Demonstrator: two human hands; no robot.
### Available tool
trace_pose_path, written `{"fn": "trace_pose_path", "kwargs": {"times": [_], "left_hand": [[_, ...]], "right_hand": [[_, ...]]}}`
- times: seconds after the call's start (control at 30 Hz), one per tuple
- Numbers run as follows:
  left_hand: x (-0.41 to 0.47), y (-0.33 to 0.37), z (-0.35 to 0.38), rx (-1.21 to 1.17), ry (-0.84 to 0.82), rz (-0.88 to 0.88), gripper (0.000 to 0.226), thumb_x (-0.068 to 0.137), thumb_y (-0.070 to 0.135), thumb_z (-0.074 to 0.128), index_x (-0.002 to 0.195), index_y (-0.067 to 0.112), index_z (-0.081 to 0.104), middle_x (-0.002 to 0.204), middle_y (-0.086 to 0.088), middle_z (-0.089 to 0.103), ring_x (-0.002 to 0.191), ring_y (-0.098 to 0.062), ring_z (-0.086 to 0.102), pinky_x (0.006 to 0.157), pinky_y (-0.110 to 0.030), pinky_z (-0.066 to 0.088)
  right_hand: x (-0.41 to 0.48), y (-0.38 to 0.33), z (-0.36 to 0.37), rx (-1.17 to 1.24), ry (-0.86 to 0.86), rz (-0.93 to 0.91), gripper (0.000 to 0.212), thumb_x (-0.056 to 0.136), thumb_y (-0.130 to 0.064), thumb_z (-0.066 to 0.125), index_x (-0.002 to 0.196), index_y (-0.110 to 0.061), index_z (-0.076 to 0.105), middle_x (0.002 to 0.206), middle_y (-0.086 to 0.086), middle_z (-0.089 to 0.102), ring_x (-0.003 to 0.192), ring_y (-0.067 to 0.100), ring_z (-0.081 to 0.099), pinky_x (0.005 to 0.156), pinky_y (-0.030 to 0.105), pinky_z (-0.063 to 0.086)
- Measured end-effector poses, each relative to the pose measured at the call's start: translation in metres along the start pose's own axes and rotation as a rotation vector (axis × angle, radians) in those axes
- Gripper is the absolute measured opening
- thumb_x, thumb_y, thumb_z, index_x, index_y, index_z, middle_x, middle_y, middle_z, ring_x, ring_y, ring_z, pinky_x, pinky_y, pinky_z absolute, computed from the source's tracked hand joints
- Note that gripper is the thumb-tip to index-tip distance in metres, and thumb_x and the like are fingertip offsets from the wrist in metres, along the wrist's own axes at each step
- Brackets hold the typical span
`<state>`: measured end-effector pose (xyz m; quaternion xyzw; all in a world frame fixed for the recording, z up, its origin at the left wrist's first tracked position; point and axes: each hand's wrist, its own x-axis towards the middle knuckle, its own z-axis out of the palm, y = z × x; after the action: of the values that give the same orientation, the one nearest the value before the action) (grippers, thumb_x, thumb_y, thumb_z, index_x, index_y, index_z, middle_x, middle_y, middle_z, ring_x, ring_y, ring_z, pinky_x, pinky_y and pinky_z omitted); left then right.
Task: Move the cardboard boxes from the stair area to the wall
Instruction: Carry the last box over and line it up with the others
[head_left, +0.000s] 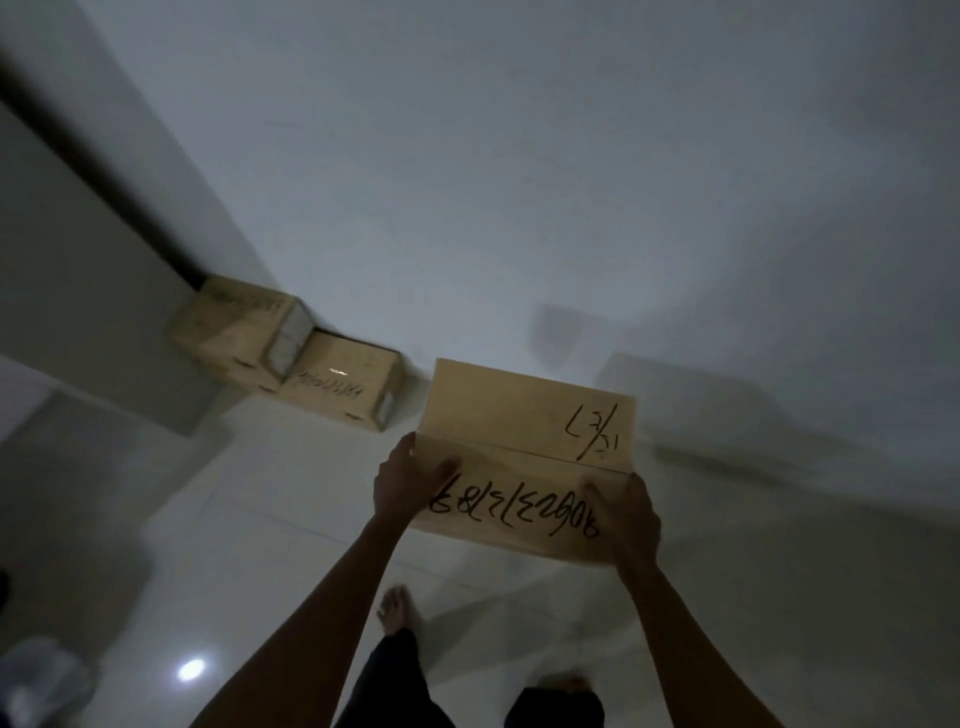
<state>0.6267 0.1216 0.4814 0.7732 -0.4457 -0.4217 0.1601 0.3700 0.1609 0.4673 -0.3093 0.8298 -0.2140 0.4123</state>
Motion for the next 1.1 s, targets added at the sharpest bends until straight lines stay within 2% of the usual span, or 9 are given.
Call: {"fn": "trace_pose_path", "kwargs": {"times": [0.1, 0.3, 0.53, 0.67, 0.73, 0.87, 0.93, 1.03, 1.1], "left_hand": [[0.041, -0.034, -0.056, -0.026, 0.022, -0.049, 0.080, 0.074, 0.052, 0.074, 0.139, 0.015, 0.044, 0.133, -0.011, 0.060, 0.120, -0.032, 0.058, 0.099, -0.043, 0.047], [0.142, -0.094, -0.155, -0.042, 0.061, -0.095, 0.082, 0.072, 0.054, 0.074, 0.138, 0.016, 0.045, 0.131, -0.010, 0.061, 0.117, -0.030, 0.059, 0.096, -0.044, 0.051], [0.265, -0.142, -0.221, -0.096, 0.105, -0.157, 0.081, 0.073, 0.050, 0.076, 0.140, 0.017, 0.043, 0.133, -0.011, 0.058, 0.119, -0.031, 0.057, 0.096, -0.047, 0.052], [0.337, -0.168, -0.235, -0.102, 0.103, -0.202, 0.081, 0.073, 0.048, 0.076, 0.140, 0.019, 0.042, 0.132, -0.011, 0.057, 0.118, -0.029, 0.057, 0.094, -0.045, 0.053], [0.373, -0.184, -0.237, -0.100, 0.107, -0.223, 0.081, 0.073, 0.050, 0.076, 0.140, 0.019, 0.041, 0.132, -0.010, 0.057, 0.118, -0.029, 0.056, 0.095, -0.045, 0.053], [0.457, -0.223, -0.233, -0.042, 0.071, -0.222, 0.081, 0.076, 0.045, 0.075, 0.142, 0.016, 0.037, 0.135, -0.013, 0.050, 0.123, -0.029, 0.050, 0.095, -0.036, 0.045], [0.499, -0.245, -0.228, -0.019, 0.064, -0.210, 0.080, 0.077, 0.044, 0.075, 0.142, 0.015, 0.038, 0.133, -0.014, 0.050, 0.122, -0.029, 0.050, 0.091, -0.033, 0.044], [0.560, -0.277, -0.217, 0.016, 0.066, -0.156, 0.081, 0.076, 0.041, 0.077, 0.141, 0.013, 0.039, 0.134, -0.012, 0.053, 0.122, -0.028, 0.053, 0.094, -0.036, 0.047], [0.589, -0.292, -0.209, 0.005, 0.051, -0.090, 0.083, 0.072, 0.036, 0.081, 0.140, 0.012, 0.039, 0.130, -0.006, 0.057, 0.119, -0.024, 0.056, 0.090, -0.027, 0.052]], "right_hand": [[-0.010, -0.047, 0.064, -0.009, -0.015, -0.004, 0.076, 0.085, -0.047, 0.069, 0.148, -0.017, 0.038, 0.138, 0.015, 0.057, 0.126, 0.038, 0.052, 0.099, 0.042, 0.043], [-0.014, -0.128, 0.196, 0.012, -0.041, -0.003, 0.075, 0.081, -0.048, 0.073, 0.144, -0.018, 0.044, 0.130, 0.014, 0.062, 0.119, 0.037, 0.057, 0.096, 0.046, 0.046], [0.028, -0.205, 0.321, -0.046, -0.068, -0.022, 0.070, 0.083, -0.041, 0.074, 0.140, -0.012, 0.047, 0.130, 0.016, 0.062, 0.118, 0.038, 0.057, 0.092, 0.043, 0.046], [0.062, -0.226, 0.386, -0.066, -0.064, -0.011, 0.071, 0.081, -0.045, 0.075, 0.139, -0.014, 0.047, 0.128, 0.015, 0.063, 0.115, 0.038, 0.059, 0.094, 0.045, 0.048], [0.085, -0.232, 0.420, -0.083, -0.070, -0.004, 0.072, 0.080, -0.047, 0.074, 0.139, -0.016, 0.047, 0.127, 0.016, 0.063, 0.112, 0.040, 0.060, 0.093, 0.051, 0.050], [0.137, -0.235, 0.498, -0.129, -0.065, 0.029, 0.074, 0.081, -0.045, 0.074, 0.142, -0.016, 0.044, 0.133, 0.018, 0.060, 0.116, 0.044, 0.057, 0.097, 0.056, 0.047], [0.164, -0.232, 0.537, -0.138, -0.062, 0.038, 0.076, 0.080, -0.045, 0.075, 0.143, -0.016, 0.044, 0.135, 0.019, 0.059, 0.118, 0.044, 0.056, 0.098, 0.057, 0.046], [0.201, -0.221, 0.588, -0.134, -0.047, 0.015, 0.077, 0.079, -0.046, 0.076, 0.142, -0.014, 0.045, 0.135, 0.019, 0.059, 0.120, 0.044, 0.055, 0.099, 0.059, 0.045], [0.222, -0.216, 0.615, -0.118, -0.056, 0.002, 0.077, 0.079, -0.044, 0.076, 0.142, -0.011, 0.045, 0.137, 0.019, 0.057, 0.123, 0.043, 0.053, 0.102, 0.057, 0.044]]}}
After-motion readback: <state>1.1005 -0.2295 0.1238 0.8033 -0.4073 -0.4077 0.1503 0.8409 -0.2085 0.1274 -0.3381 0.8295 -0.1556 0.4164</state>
